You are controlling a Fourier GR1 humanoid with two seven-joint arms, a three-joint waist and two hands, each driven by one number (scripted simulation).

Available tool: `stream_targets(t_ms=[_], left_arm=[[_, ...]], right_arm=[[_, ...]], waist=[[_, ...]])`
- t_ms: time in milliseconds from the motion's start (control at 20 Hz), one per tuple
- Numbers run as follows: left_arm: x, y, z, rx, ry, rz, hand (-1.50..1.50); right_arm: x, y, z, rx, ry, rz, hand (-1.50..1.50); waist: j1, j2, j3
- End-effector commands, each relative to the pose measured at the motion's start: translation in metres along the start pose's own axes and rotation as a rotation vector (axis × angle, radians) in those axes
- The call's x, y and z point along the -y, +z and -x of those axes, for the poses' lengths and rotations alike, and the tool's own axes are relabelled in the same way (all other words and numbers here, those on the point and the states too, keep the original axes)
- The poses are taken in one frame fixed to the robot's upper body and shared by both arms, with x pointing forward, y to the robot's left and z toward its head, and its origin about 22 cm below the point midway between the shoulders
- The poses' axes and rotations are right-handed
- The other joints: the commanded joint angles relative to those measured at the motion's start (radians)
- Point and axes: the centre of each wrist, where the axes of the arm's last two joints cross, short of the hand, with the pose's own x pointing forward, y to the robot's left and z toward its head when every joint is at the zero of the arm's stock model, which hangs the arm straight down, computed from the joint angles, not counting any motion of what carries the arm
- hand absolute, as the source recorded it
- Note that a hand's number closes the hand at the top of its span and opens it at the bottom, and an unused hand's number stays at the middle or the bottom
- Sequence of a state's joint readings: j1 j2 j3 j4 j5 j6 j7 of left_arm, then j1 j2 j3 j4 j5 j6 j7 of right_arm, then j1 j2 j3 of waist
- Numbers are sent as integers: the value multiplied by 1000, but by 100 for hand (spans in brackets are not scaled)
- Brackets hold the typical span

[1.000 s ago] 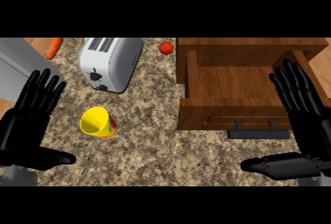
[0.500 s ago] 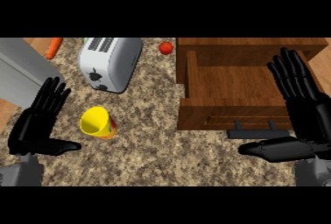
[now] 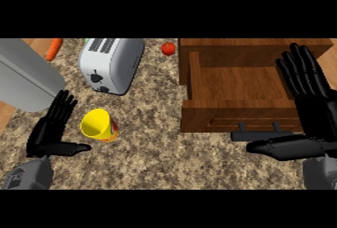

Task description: Pick up the cup, place it into the drawer and close the drawer

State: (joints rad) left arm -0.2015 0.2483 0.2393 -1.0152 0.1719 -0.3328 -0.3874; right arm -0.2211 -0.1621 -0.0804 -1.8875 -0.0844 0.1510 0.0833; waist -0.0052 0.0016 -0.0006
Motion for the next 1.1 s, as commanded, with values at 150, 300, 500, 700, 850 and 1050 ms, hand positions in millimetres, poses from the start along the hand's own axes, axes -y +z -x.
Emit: stream_targets(t_ms=[150, 300, 500, 700, 850, 1050], left_arm=[[-23, 21, 43, -48, -6, -12, -150], [-14, 19, 63, -45, -33, -34, -150], [-33, 17, 63, -9, -33, -49, -150], [-11, 14, 76, -5, -32, -33, -150], [-10, 22, 82, 33, -16, -53, -150], [11, 8, 85, 23, -18, -20, -150]], right_arm=[[-21, 3, 7, 2, 3, 11, -150], [26, -12, -16, 9, 6, -10, -150], [-1, -12, 2, 1, -14, 5, -150], [16, -3, 12, -5, 5, -4, -150], [12, -18, -2, 12, -1, -5, -150], [13, -8, -11, -3, 0, -30, -150]], waist=[[-1, 1, 0], [-8, 3, -1], [-13, 6, -2], [-11, 5, -1], [-20, 10, -3], [-26, 9, -3]])
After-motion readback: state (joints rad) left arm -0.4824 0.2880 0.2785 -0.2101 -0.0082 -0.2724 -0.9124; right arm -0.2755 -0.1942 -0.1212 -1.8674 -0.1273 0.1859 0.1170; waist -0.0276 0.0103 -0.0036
